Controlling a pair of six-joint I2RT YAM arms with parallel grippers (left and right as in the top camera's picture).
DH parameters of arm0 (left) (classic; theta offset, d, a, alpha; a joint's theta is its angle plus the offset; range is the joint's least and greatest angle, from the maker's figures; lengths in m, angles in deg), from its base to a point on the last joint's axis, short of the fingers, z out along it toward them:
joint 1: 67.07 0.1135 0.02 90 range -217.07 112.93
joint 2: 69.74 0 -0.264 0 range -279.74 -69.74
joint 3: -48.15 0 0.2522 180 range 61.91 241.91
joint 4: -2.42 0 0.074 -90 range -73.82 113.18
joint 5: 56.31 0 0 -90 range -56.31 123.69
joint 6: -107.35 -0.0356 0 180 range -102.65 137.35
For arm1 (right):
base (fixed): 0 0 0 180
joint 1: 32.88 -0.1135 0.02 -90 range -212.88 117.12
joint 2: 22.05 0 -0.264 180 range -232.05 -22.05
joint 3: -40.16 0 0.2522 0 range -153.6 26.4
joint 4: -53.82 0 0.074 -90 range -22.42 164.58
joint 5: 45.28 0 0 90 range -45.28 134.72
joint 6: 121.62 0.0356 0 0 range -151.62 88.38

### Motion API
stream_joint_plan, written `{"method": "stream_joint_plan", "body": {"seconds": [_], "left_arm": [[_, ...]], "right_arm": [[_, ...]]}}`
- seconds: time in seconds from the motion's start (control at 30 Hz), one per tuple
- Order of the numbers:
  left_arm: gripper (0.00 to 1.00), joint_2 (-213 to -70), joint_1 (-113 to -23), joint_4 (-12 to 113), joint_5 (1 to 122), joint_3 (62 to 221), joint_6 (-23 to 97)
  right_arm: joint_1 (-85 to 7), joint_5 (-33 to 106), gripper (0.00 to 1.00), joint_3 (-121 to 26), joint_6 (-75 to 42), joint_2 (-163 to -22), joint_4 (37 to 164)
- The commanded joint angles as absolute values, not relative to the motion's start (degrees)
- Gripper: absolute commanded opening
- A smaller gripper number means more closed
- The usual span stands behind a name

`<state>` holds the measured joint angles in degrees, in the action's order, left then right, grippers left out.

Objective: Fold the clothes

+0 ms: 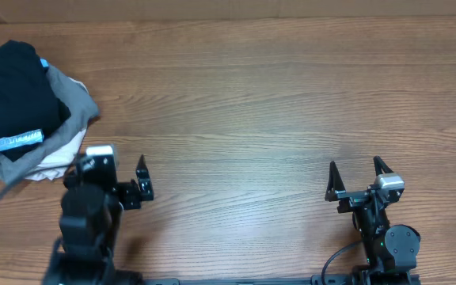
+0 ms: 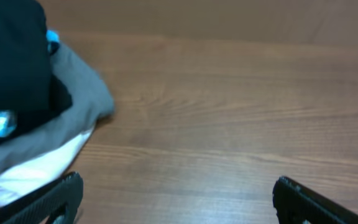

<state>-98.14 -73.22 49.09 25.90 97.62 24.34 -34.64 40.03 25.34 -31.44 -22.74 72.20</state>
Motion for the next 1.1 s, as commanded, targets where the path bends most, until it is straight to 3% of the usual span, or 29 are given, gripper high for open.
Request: {"method": "stream_joint_plan", "body": {"seconds": [0.0, 0.3, 0.53, 1.07], "left_arm": [[1.00, -89.0, -71.3, 41.3, 29.3, 87.2, 25.7], [1.00, -73.3, -70.0, 26.7, 28.9, 70.5, 30.1], [1.00, -69.9, -67.4, 14.1, 27.3, 62.3, 30.3], [1.00, -70.1, -67.0, 20.0, 27.3, 62.2, 30.2]], "right_arm": [[-34.4, 39.7, 1.00, 25.9, -31.7, -22.3, 72.0], [-34.4, 39.7, 1.00, 25.9, -31.7, -22.3, 72.0], [-34.4, 39.7, 1.00, 25.9, -31.7, -22.3, 72.0], [-34.4, 39.7, 1.00, 25.9, -31.7, -22.3, 72.0]]}}
